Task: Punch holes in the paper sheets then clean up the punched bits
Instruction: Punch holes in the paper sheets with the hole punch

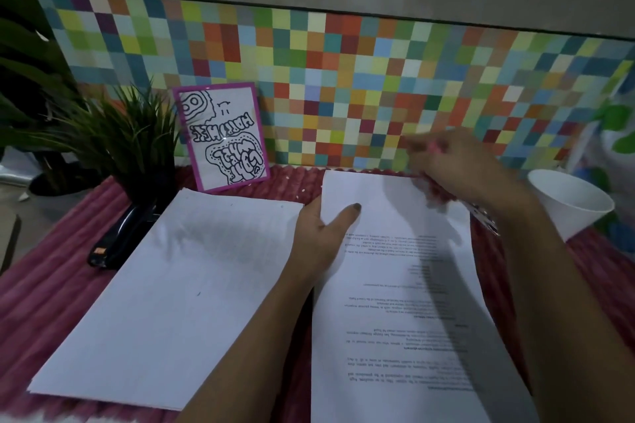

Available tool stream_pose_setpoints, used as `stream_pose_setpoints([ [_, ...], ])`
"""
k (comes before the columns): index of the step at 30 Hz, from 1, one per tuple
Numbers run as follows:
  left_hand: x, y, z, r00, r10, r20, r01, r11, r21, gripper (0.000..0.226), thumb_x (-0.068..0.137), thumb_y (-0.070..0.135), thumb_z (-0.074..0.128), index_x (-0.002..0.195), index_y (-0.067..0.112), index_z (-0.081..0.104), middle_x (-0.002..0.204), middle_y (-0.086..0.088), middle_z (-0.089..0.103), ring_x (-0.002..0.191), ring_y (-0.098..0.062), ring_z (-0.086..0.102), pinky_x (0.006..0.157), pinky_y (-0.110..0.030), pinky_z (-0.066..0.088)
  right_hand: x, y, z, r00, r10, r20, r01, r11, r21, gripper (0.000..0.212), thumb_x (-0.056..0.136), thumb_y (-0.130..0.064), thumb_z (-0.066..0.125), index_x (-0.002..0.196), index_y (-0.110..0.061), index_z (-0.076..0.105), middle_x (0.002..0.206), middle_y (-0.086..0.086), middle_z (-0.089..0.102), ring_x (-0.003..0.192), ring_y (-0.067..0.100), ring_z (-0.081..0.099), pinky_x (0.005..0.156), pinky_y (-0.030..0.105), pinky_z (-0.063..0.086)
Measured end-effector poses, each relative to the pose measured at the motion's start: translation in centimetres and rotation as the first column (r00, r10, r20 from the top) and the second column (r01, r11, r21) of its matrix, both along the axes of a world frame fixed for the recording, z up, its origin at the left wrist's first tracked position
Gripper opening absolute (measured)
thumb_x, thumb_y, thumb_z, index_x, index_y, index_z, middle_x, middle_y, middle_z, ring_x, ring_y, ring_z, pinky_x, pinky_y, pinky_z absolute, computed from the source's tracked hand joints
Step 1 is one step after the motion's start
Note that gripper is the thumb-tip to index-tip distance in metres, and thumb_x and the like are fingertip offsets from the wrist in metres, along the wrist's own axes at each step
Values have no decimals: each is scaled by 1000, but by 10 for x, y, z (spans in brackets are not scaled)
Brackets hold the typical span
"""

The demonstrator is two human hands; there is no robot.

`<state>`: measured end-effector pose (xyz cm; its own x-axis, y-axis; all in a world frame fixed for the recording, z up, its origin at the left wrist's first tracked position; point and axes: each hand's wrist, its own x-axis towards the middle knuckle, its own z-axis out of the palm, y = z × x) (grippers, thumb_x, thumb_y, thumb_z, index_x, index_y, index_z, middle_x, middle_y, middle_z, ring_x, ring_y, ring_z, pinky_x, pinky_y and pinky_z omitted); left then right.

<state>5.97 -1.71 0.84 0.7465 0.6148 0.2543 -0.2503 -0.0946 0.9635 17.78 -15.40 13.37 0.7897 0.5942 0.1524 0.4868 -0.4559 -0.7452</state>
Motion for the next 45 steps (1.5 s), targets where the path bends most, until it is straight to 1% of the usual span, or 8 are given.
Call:
stream_pose_setpoints([
  [4, -1, -1, 0, 1000, 5, -4, -5, 1000, -23, 27, 94, 21, 62, 119, 14, 65, 111, 6, 73, 103, -11, 69, 87, -27, 57, 7, -21, -22, 998, 40, -42, -49, 974, -223, 35, 82, -12, 53, 112, -10, 71, 53, 13, 65, 48, 30, 60, 50, 36, 51],
  [11, -1, 0, 0, 999, -30, -13, 28, 993, -113, 22, 94, 16, 61, 115, 13, 67, 107, 4, 74, 97, -10, 71, 75, -18, 56, 15, -36, -27, 996, -13, -90, 0, 989, -145, 36, 85, -12, 58, 120, -13, 69, 67, 21, 71, 68, 43, 68, 58, 47, 58],
  [16, 1, 2, -2, 995, -93, -40, 84, 979, -187, 25, 94, 17, 61, 119, 14, 65, 114, -1, 72, 106, -20, 69, 92, -43, 54, 28, -51, -29, 947, -185, -264, 174, 983, -64, 23, 84, -10, 64, 106, -7, 70, 57, 16, 68, 46, 26, 65, 50, 32, 54],
  [22, 0, 5, -3, 988, -133, -78, 112, 966, -231, 25, 94, 19, 61, 118, 15, 65, 114, -1, 72, 107, -23, 68, 97, -49, 51, 38, -62, -38, 886, -211, -414, 230, 973, -2, 22, 82, 3, 63, 102, -4, 72, 72, 24, 71, 55, 30, 66, 61, 37, 55],
  [31, 2, 6, 2, 988, -67, -137, 45, 986, -158, 23, 94, 26, 61, 115, 20, 67, 108, 8, 73, 100, -10, 69, 84, -27, 53, 36, -58, -31, 892, -278, -357, 276, 959, -57, 26, 80, 8, 60, 103, -1, 69, 60, 18, 68, 48, 28, 62, 53, 32, 53],
  [34, 3, 3, 2, 994, -55, -96, 34, 978, -207, 22, 95, 22, 60, 115, 16, 68, 110, 2, 74, 103, -18, 70, 92, -40, 54, 32, -54, -25, 900, -307, -311, 296, 952, -82, 29, 81, 8, 63, 107, -1, 69, 93, 22, 72, 62, 27, 63, 56, 26, 53],
  [37, 3, 0, 2, 997, -43, -66, 27, 973, -229, 19, 96, 22, 59, 111, 17, 69, 109, 0, 74, 103, -22, 70, 93, -49, 54, 29, -53, -21, 909, -312, -276, 296, 950, -99, 30, 80, 9, 63, 107, -2, 69, 90, 22, 72, 51, 21, 60, 44, 19, 48],
  [45, 2, 1, 2, 999, 6, -33, -12, 984, -176, 22, 97, 22, 57, 117, 18, 66, 109, 5, 73, 102, -14, 70, 86, -33, 57, 22, -71, -27, 871, -298, -392, 258, 954, -152, 15, 78, 0, 64, 92, 2, 70, 74, 24, 72, 68, 34, 70, 71, 39, 55],
])
